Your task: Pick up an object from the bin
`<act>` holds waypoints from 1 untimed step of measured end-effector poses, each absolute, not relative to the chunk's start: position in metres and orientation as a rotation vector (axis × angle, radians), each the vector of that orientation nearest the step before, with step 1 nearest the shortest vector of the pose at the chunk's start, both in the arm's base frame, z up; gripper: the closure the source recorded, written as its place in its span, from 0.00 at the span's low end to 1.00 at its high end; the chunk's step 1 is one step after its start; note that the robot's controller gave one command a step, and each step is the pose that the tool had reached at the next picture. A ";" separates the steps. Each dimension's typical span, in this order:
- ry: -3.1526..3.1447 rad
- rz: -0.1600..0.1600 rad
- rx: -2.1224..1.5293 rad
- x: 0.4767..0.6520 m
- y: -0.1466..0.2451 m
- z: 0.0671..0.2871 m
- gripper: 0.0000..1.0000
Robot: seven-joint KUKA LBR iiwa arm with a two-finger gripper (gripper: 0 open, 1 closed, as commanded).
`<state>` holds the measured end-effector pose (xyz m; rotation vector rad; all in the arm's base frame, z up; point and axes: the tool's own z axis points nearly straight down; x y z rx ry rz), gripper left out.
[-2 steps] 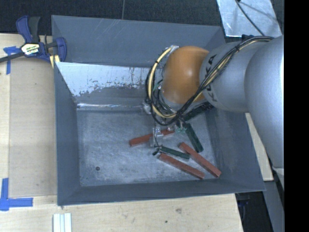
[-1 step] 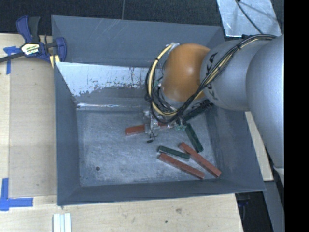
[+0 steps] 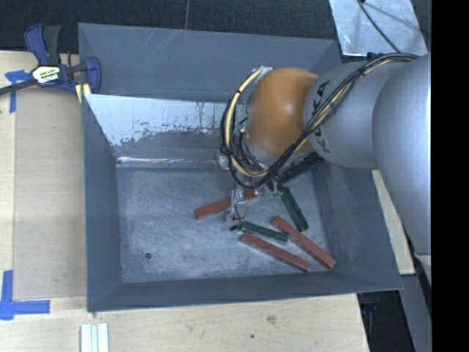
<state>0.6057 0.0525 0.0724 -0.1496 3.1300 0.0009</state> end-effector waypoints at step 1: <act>3.132 0.001 -0.149 0.605 0.052 0.072 1.00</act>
Offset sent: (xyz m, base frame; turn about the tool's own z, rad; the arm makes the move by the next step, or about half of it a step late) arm 0.0000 0.0000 0.0000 0.0000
